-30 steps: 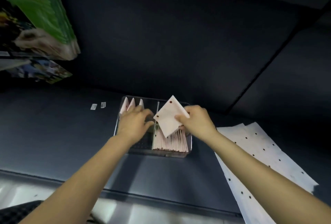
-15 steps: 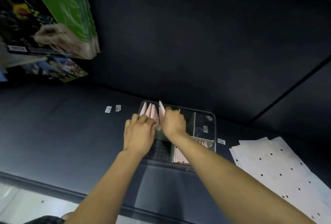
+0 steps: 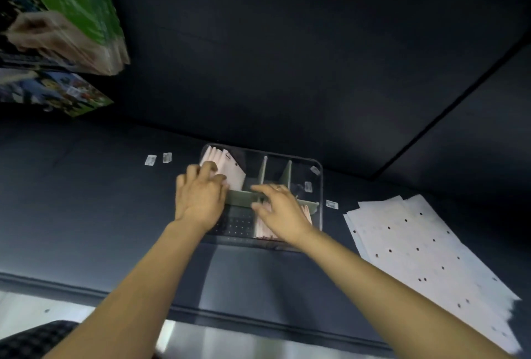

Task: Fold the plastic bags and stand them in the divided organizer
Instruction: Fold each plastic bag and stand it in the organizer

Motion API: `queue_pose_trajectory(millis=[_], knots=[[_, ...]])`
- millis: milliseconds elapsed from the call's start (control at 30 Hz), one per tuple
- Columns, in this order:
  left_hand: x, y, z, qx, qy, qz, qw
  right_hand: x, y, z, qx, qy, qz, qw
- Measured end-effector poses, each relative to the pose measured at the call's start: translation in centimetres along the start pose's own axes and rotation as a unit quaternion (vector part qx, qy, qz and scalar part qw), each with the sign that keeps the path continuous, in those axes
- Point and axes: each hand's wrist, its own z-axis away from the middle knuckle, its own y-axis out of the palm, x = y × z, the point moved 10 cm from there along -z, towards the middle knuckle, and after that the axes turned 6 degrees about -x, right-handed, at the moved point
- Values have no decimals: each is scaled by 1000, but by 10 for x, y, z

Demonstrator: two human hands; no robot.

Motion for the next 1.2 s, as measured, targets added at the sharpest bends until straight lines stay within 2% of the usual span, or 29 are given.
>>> queue_pose_trajectory(millis=[67,133,267,333,467,600,700,767,867,967,1067,1200], knots=[[-8,-5,-1,1,3,-9,1000,-34,-30,34,-24,2,10,1000],[-26,-16,-1,-30,25,7,999,-84,-61,73,-37,33,37,998],[-107,-40,20,-111,149,85,979,-204,-108,171,-9,177,99,979],[-160,-33,47,-85,239,111,961,-252,-117,224,23,236,117,964],[-238,29,123,73,358,124,923,-303,-105,294,92,267,148,948],[-236,108,185,237,337,51,910,-316,-104,314,12,258,137,956],[-228,124,198,262,329,41,906,-314,-110,318,-108,245,35,963],[-227,126,198,265,326,46,906,-314,-114,319,-153,243,6,958],[-227,127,198,272,311,46,909,-317,-114,314,-147,255,8,956],[-226,129,201,287,297,57,909,-327,-120,311,-127,291,88,944],[-225,130,202,295,292,78,906,-348,-121,314,-94,338,116,929],[-223,132,204,296,293,79,906,-340,-134,309,-127,283,197,930]])
